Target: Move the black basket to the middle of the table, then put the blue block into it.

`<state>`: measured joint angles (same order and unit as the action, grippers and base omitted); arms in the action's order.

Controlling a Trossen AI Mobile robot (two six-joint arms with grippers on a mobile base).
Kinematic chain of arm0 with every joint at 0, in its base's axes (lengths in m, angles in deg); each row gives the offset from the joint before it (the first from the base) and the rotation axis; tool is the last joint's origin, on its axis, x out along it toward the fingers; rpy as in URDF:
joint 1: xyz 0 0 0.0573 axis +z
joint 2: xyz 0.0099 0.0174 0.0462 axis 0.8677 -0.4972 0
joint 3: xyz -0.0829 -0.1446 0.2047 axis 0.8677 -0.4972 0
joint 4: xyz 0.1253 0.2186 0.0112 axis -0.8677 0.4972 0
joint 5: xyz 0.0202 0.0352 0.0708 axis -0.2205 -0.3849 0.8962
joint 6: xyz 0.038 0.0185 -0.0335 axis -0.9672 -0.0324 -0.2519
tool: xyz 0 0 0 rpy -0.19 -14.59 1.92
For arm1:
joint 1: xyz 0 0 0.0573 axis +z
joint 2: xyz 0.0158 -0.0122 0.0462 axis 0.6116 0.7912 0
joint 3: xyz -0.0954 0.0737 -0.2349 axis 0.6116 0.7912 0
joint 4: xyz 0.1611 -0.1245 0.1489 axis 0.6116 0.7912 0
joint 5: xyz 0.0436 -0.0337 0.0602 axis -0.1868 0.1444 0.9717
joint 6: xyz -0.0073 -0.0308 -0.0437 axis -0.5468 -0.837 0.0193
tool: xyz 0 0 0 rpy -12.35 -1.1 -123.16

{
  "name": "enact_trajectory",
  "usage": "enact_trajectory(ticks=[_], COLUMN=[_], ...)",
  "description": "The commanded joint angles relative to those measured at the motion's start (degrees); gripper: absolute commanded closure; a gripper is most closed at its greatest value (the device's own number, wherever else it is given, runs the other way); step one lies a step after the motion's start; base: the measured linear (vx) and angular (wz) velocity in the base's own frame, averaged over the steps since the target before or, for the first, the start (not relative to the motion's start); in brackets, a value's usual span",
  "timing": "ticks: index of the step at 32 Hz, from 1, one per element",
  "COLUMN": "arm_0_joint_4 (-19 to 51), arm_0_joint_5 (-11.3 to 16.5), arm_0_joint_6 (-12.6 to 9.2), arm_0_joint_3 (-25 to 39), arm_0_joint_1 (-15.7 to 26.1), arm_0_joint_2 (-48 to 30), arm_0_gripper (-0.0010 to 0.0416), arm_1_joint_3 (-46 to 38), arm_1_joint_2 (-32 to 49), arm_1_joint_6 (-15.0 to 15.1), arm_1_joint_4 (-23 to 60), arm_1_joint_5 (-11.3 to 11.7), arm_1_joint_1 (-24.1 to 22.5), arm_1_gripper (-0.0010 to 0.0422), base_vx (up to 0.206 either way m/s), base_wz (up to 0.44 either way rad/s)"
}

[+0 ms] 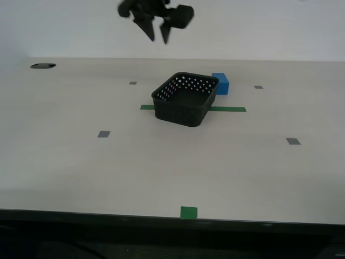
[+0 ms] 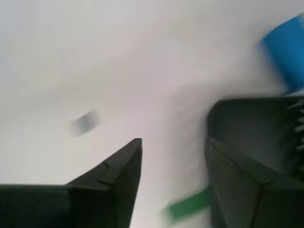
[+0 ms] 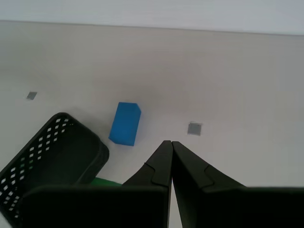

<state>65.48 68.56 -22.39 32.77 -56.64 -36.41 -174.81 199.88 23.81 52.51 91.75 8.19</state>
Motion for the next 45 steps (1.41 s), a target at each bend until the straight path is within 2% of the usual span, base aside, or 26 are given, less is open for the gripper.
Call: enact_trajectory(ticks=[1, 3, 4, 5, 7, 9, 11, 12, 14, 15, 16, 18, 20, 22, 23, 24, 29, 33, 36, 45], arm_0_joint_4=[0.2, -1.1, -1.4, -2.4, -2.4, -1.0, 0.9, 3.5, 9.3, 10.3, 13.1, 15.6, 17.4, 18.1, 18.0, 17.9, 15.8, 14.8, 12.5, 10.7], arm_0_joint_5=[2.5, 2.4, 2.4, 2.4, 2.0, 0.0, -0.6, -0.6, -1.0, -1.0, -1.3, -1.4, -2.9, -5.6, -5.8, -5.8, -7.4, -7.5, -7.5, -7.8], arm_0_joint_6=[-0.1, -0.2, -0.2, -0.1, -0.4, -0.5, -1.7, -3.1, -3.3, -3.4, -3.7, -4.3, -4.5, -4.6, -4.7, -6.1, -7.0, -7.8, -8.2, -9.0], arm_0_joint_3=[0.2, 0.8, 1.1, 3.7, 7.6, 12.7, 17.4, 21.8, 31.0, 32.9, 37.7, 42.0, 44.4, 46.0, 46.1, 46.0, 46.0, 46.5, 46.3, 44.8], arm_0_joint_1=[1.7, 4.5, 5.4, 7.9, 10.2, 11.7, 12.0, 12.3, 12.7, 12.7, 12.9, 13.2, 13.8, 14.4, 14.4, 14.5, 14.6, 14.8, 15.3, 15.3], arm_0_joint_2=[-3.4, -7.0, -8.0, -12.0, -15.7, -19.6, -23.1, -26.0, -31.6, -33.2, -36.3, -39.8, -42.7, -45.8, -46.4, -47.6, -52.0, -54.3, -55.7, -56.8], arm_0_gripper=[0.0405, 0.0403, 0.0403, 0.0403, 0.0396, 0.037, 0.0345, 0.0322, 0.0274, 0.0263, 0.0229, 0.0189, 0.016, 0.0139, 0.0138, 0.0139, 0.0166, 0.014, 0.0123, 0.0104], arm_1_joint_3=[-0.2, -0.1, -0.1, -0.1, -0.1, -0.1, 0.0, 0.0, 0.4, 0.4, 0.4, 0.4, 0.5, 0.5, 0.5, 0.5, 0.5, 0.5, 0.5, 0.5], arm_1_joint_2=[-3.0, -6.2, -6.8, -8.6, -9.9, -10.4, -10.4, -10.6, -10.8, -10.8, -10.8, -10.8, -10.8, -10.8, -10.8, -10.8, -10.8, -10.8, -10.8, -10.8], arm_1_joint_6=[1.0, 2.3, 2.6, 3.3, 3.7, 4.6, 4.9, 5.4, 6.1, 6.2, 6.8, 7.7, 8.2, 8.6, 8.8, 9.1, 9.6, 10.2, 10.2, 10.3], arm_1_joint_4=[-1.3, -1.2, -1.2, -1.1, -0.2, 1.6, 2.6, 3.5, 3.8, 3.8, 3.8, 3.8, 3.8, 4.0, 4.0, 4.1, 3.8, 3.8, 3.8, 3.8], arm_1_joint_5=[0.3, 0.5, 0.5, 0.7, 0.7, 0.7, 0.7, 0.7, 0.7, 0.8, 1.2, 2.6, 2.6, 2.5, 2.6, 2.5, 1.5, 1.4, -0.7, -0.8], arm_1_joint_1=[1.1, 2.4, 2.8, 3.9, 5.2, 6.4, 7.0, 7.5, 8.5, 8.7, 9.4, 10.4, 11.5, 12.5, 12.6, 12.9, 13.1, 13.1, 13.1, 13.1], arm_1_gripper=[0.0297, 0.0363, 0.0381, 0.041, 0.0404, 0.0415, 0.041, 0.0411, 0.0412, 0.0413, 0.0413, 0.0413, 0.0413, 0.0413, 0.0413, 0.0413, 0.0413, 0.0413, 0.0413, 0.0413], base_vx=[0.0, 0.0, 0.0, 0.0, 0.0, 0.0, 0.0, 0.0, 0.0, 0.0, 0.0, 0.0, 0.0, 0.0, 0.0, 0.0, 0.0, 0.0, 0.0, 0.0], base_wz=[0.0, 0.0, 0.0, 0.0, -0.025, 0.0, 0.0, 0.0, 0.0, 0.0, 0.0, 0.0, 0.0, 0.0, 0.0, 0.0, 0.0, 0.0, 0.0, 0.0])
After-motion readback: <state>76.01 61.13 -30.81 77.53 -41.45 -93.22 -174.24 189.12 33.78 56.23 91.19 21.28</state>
